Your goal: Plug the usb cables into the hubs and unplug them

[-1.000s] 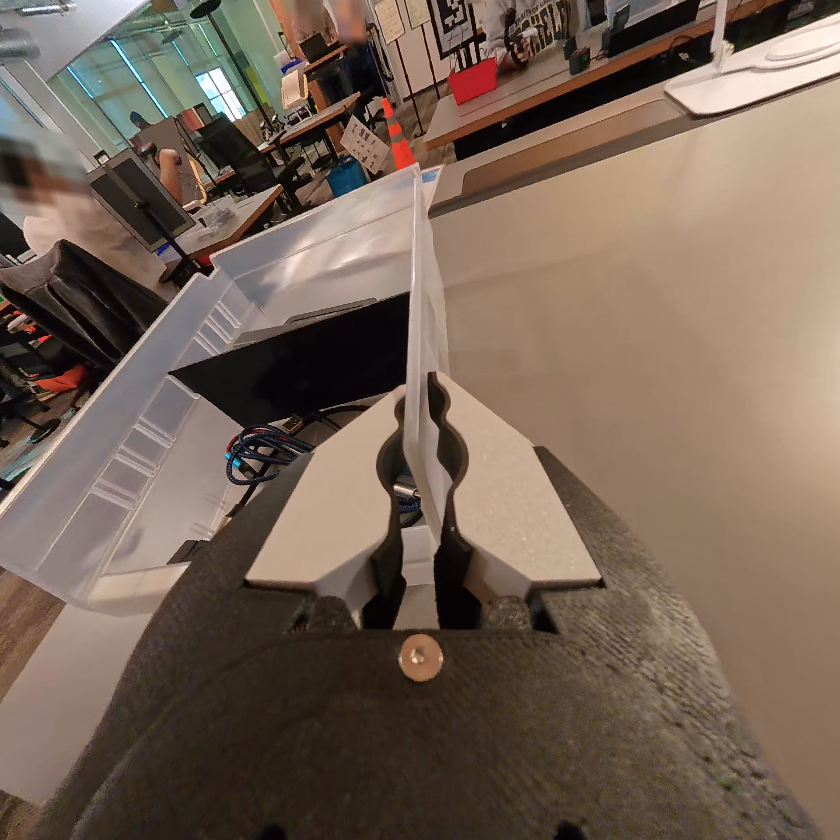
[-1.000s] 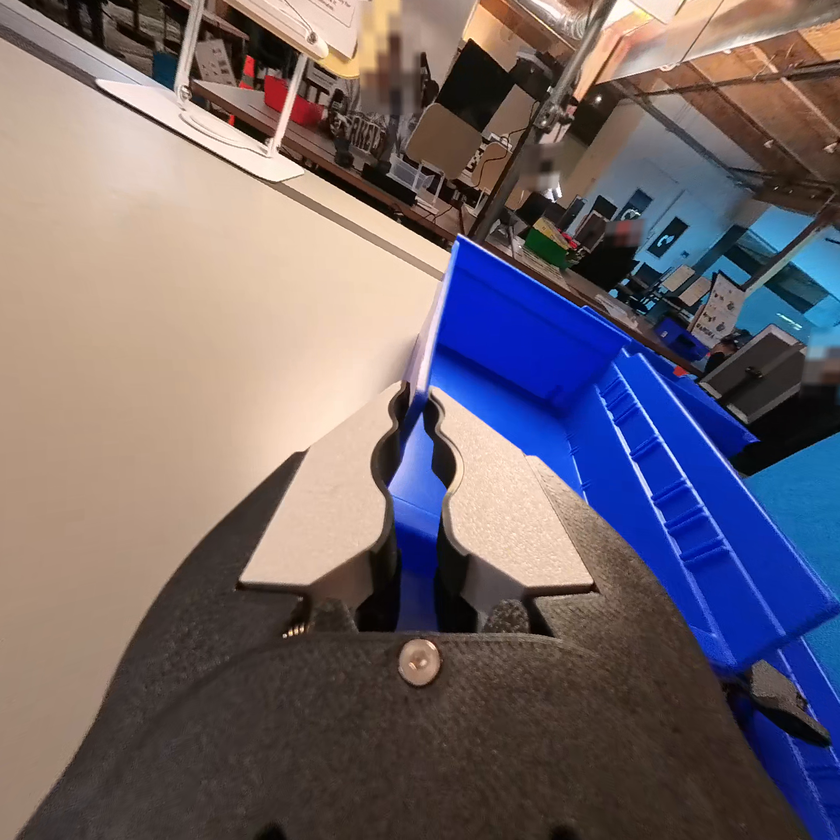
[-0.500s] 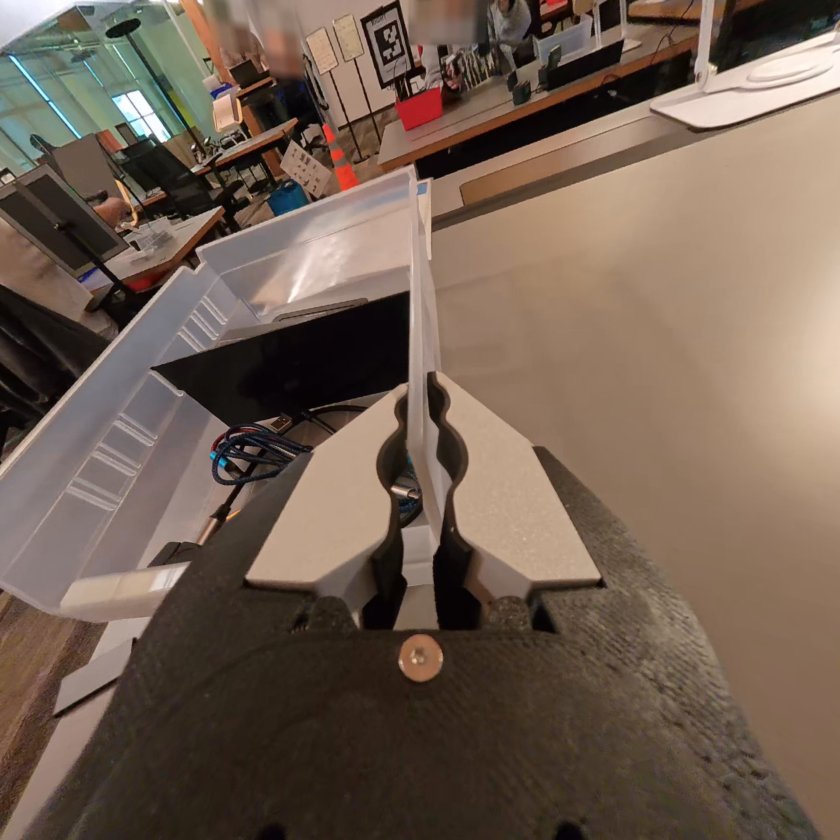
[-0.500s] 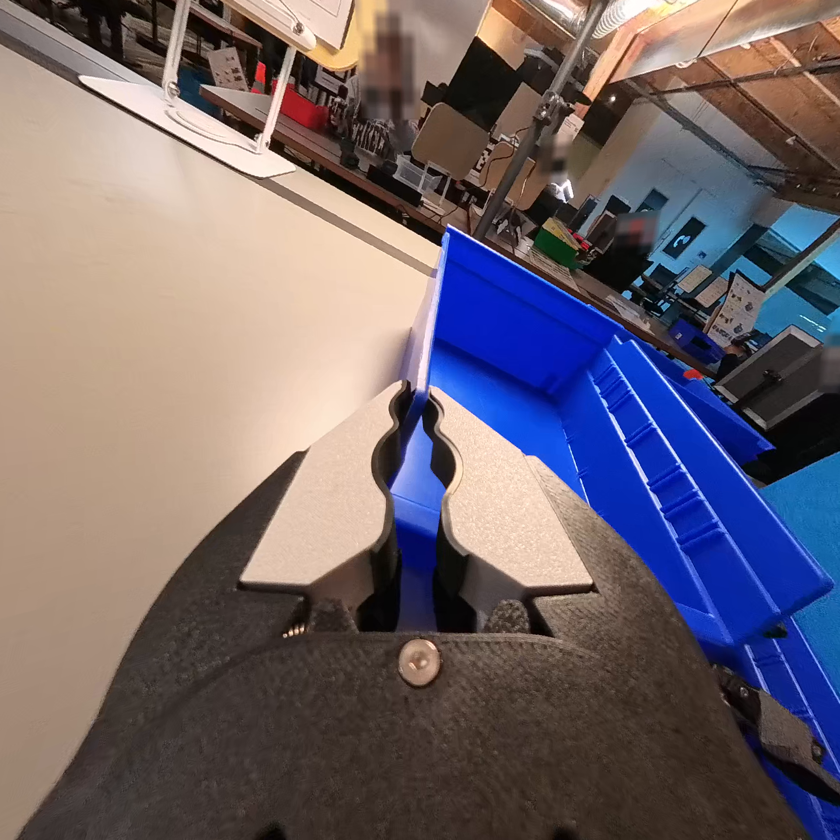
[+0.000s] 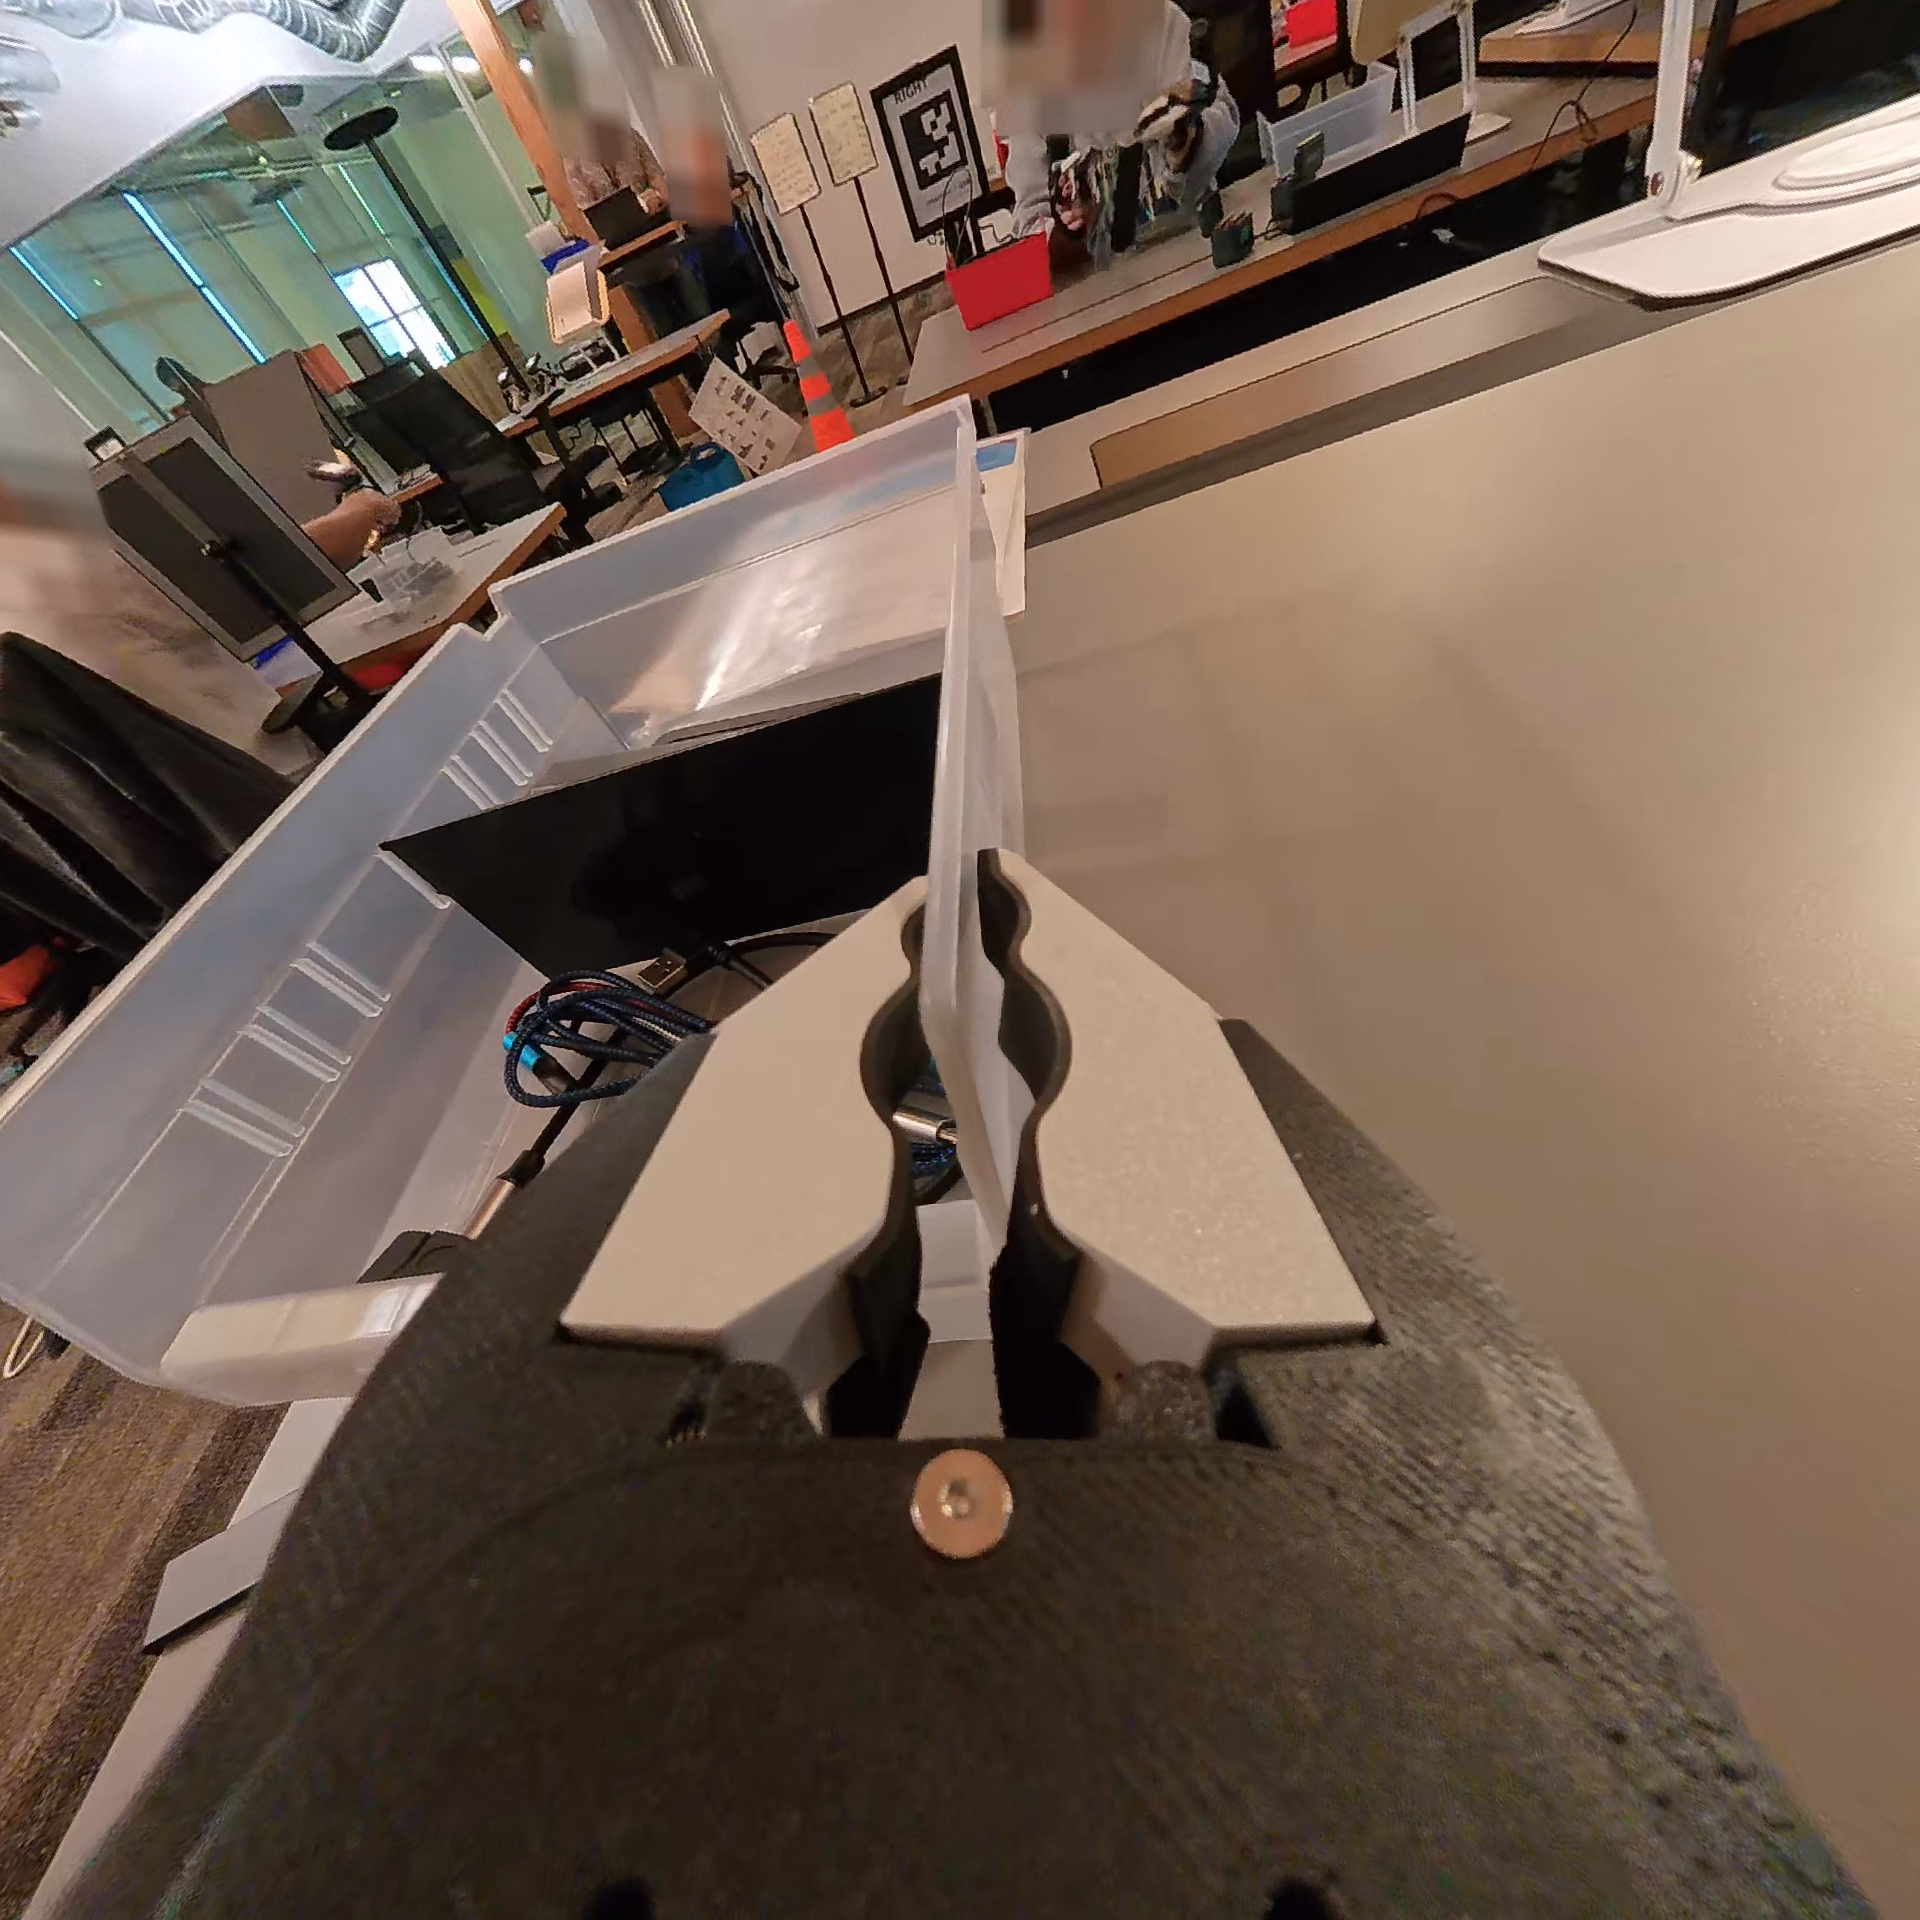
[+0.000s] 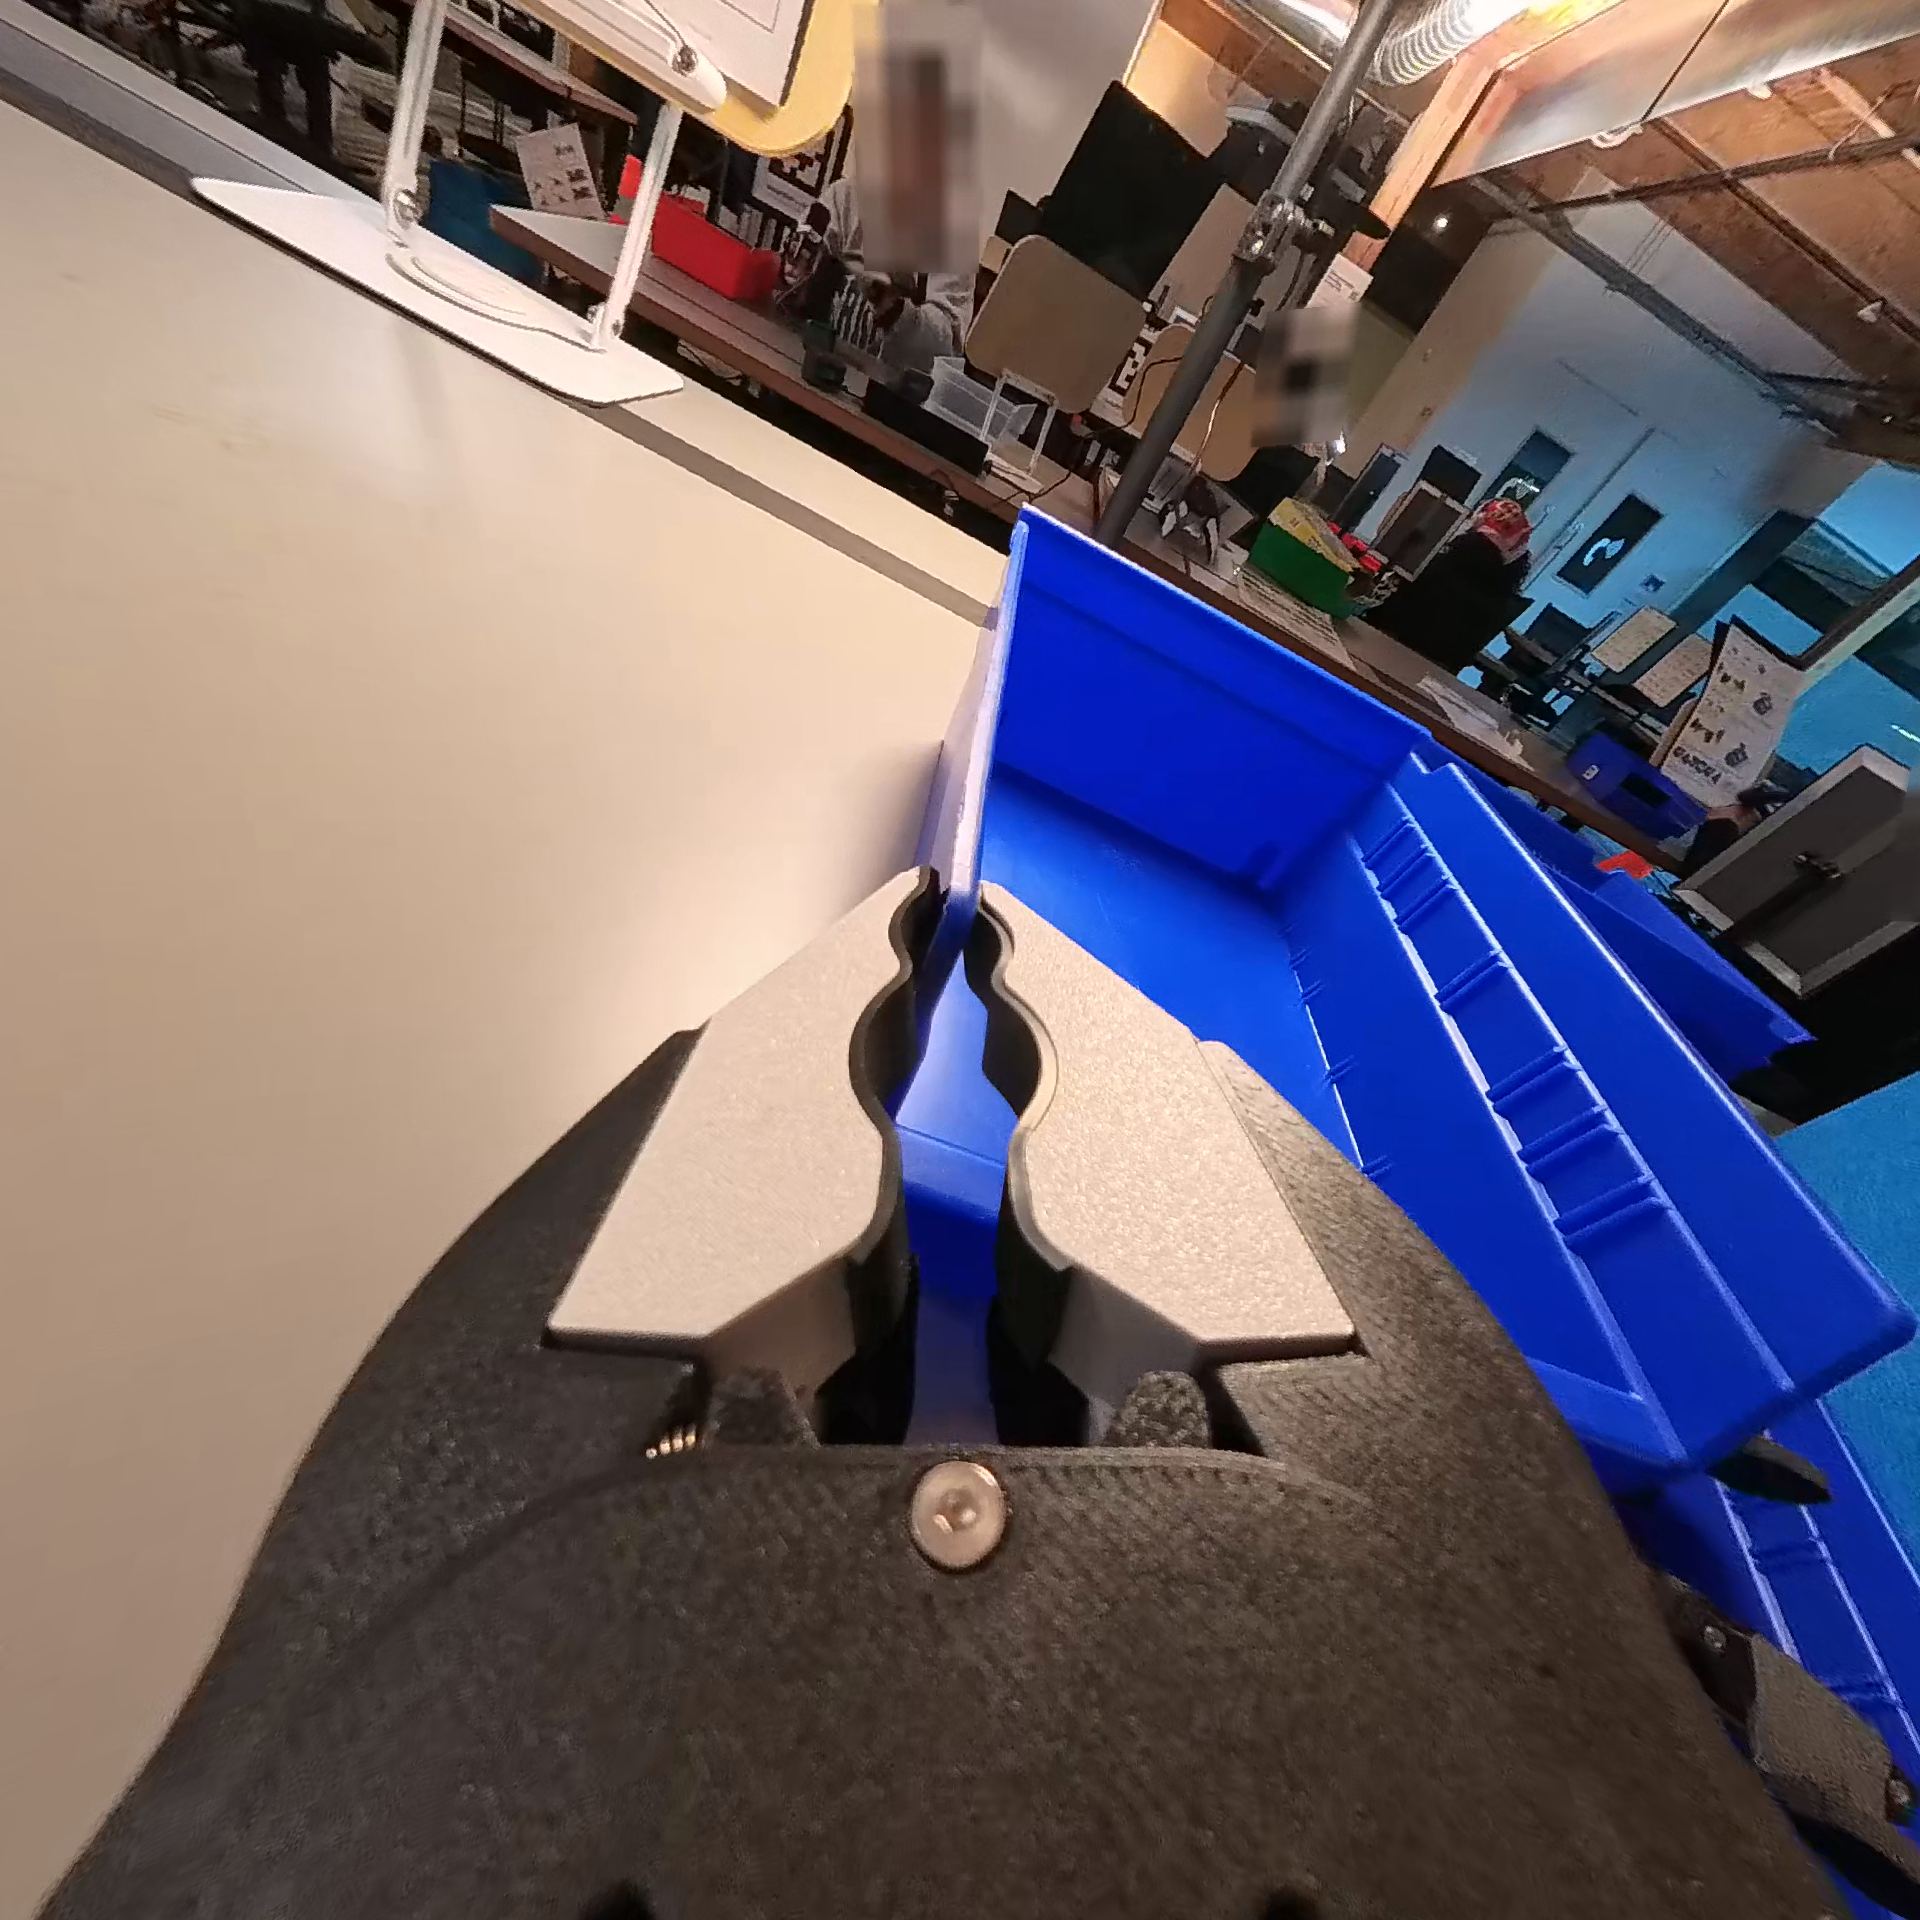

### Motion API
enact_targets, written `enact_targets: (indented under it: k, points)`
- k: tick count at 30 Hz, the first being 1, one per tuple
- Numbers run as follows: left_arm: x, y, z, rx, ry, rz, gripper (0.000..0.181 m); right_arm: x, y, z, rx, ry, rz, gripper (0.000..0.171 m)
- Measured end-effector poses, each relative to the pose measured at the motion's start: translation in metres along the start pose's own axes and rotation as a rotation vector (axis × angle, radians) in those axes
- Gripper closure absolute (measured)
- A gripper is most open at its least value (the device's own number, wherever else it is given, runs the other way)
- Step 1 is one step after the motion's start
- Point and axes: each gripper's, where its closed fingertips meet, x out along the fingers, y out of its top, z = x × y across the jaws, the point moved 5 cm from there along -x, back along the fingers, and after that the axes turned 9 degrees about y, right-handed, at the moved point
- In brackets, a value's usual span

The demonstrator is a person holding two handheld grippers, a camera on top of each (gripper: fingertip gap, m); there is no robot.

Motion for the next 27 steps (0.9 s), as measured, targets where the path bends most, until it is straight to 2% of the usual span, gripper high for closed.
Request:
enact_targets:
  k: [16,20,24,27]
  points:
    - [-0.002,-0.005,-0.009,-0.002,-0.030,-0.026,0.172,-0.002,0.000,0.001,0.027,0.009,-0.010,0.167]
    - [-0.026,0.009,-0.007,0.015,-0.071,0.059,0.145,-0.032,0.021,-0.003,0.119,0.060,0.043,0.158]
    - [-0.059,0.035,-0.015,-0.054,-0.111,0.121,0.141,-0.059,0.058,-0.025,0.146,0.199,0.105,0.158]
    - [-0.069,0.051,-0.023,-0.108,-0.127,0.081,0.139,-0.045,0.065,-0.062,0.103,0.368,0.014,0.153]
